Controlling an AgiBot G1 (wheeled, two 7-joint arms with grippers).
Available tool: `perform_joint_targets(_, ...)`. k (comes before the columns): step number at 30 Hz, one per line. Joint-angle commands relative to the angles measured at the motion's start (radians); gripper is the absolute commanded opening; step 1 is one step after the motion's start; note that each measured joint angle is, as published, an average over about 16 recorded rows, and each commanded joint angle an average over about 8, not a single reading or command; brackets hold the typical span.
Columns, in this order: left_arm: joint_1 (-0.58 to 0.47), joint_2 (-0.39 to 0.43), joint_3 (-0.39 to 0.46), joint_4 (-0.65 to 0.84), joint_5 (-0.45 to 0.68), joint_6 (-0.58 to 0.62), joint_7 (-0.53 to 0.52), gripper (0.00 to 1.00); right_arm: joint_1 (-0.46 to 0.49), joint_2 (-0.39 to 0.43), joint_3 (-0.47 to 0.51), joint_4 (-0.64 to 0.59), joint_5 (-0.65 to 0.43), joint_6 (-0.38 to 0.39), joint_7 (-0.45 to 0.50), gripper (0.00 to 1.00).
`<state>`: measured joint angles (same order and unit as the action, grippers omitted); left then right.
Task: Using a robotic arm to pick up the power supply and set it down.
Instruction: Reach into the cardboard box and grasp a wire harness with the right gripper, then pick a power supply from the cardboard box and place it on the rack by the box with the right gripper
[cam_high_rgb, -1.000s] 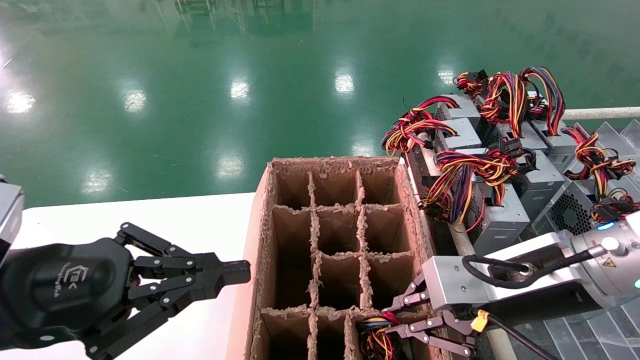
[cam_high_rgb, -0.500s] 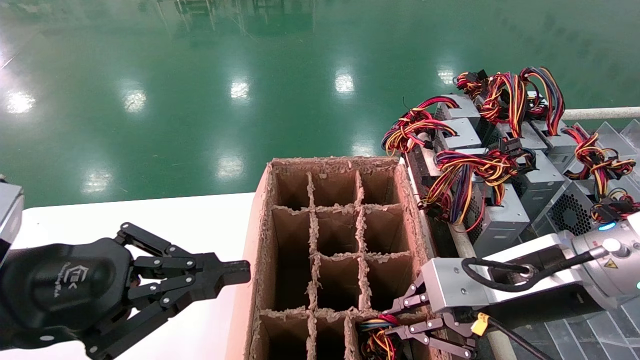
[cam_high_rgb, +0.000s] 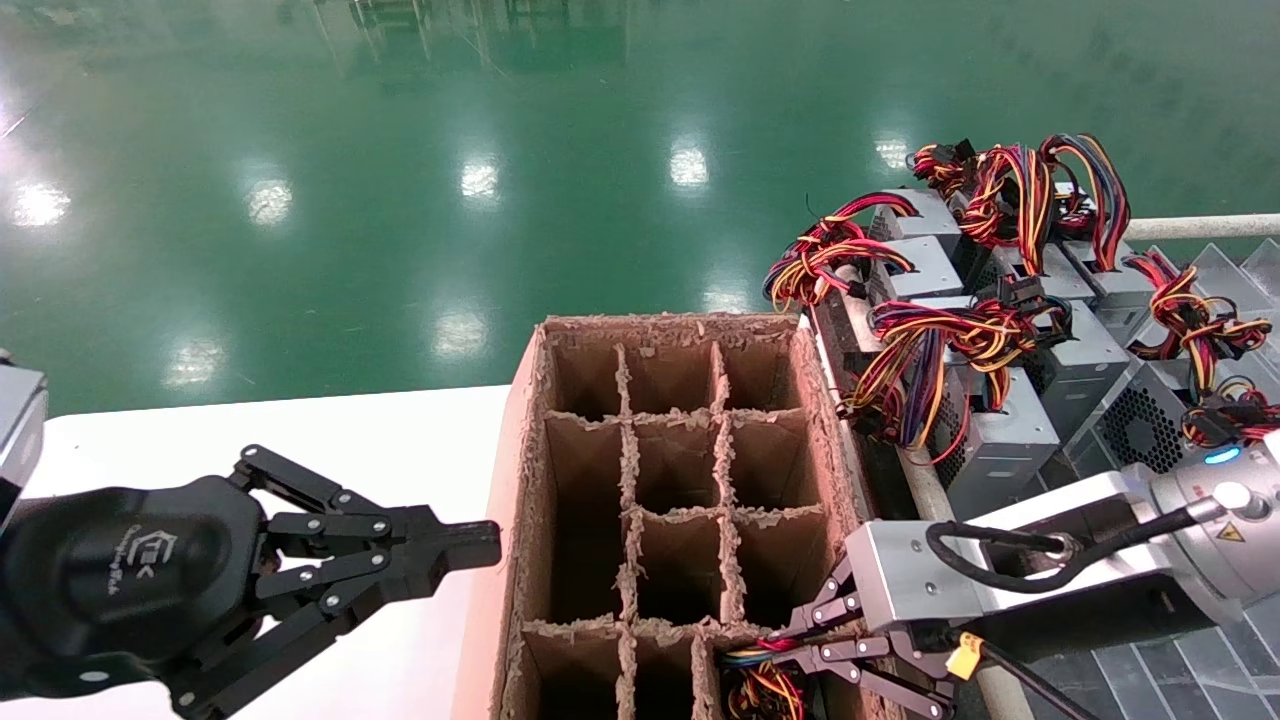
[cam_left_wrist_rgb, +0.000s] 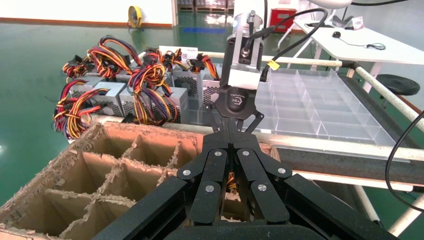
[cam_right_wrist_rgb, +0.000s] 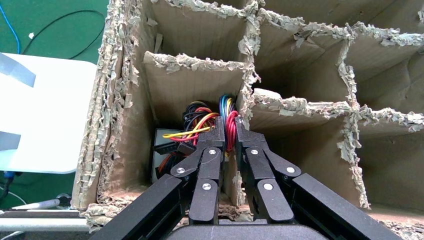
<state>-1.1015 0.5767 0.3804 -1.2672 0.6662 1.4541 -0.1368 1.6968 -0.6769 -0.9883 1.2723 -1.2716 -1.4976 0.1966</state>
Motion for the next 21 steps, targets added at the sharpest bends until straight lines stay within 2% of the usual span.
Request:
perform_joint_targets(1, 0.000, 0.000, 0.000, 0.000, 0.000, 0.000, 0.000, 0.00, 0.000, 0.001, 0.000, 0.002, -0.001, 0.000, 0.000, 0.00)
perform_joint_targets(21, 0.000, 0.000, 0.000, 0.000, 0.000, 0.000, 0.000, 0.00, 0.024, 0.042, 0.021, 0.061, 0.013, 0.014, 0.010, 0.00)
